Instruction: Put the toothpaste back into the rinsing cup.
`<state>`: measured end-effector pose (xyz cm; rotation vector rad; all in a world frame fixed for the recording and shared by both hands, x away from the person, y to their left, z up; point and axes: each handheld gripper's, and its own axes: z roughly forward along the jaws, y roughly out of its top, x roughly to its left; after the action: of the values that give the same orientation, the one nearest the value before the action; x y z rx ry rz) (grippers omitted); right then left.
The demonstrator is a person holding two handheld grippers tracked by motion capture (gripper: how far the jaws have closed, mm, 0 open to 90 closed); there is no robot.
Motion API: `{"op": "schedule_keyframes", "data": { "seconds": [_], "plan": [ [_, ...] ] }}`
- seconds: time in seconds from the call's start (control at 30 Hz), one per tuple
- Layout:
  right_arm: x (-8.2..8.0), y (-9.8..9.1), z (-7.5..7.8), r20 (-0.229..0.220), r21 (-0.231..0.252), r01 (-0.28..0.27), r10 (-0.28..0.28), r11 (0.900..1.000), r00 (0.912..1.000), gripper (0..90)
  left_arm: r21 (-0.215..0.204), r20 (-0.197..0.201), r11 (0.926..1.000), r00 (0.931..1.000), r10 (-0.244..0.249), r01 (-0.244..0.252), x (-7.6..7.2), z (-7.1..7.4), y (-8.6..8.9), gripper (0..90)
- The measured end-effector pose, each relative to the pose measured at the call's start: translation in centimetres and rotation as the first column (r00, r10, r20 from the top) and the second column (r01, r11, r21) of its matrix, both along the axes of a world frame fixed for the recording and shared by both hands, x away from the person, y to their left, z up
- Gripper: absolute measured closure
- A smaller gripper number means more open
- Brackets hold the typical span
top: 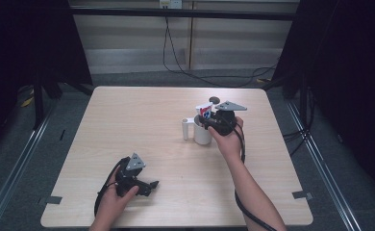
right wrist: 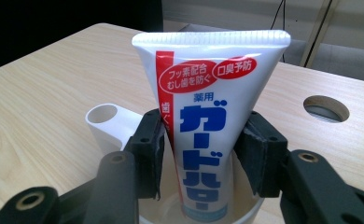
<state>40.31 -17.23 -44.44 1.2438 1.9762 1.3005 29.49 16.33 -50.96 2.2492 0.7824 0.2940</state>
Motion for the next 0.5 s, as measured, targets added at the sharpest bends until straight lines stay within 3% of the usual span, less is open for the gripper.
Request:
{"op": "schedule_keyframes", "data": {
  "seconds": [0.5],
  "plan": [
    [-0.01,-0.24,0.35,-0.002,0.024,-0.001,0.001,0.9997,1.0000,46.0,0.000,0.000,1.0000,1.0000,0.000,0.000,0.00,0.00,0.00,2.5]
  ]
}}
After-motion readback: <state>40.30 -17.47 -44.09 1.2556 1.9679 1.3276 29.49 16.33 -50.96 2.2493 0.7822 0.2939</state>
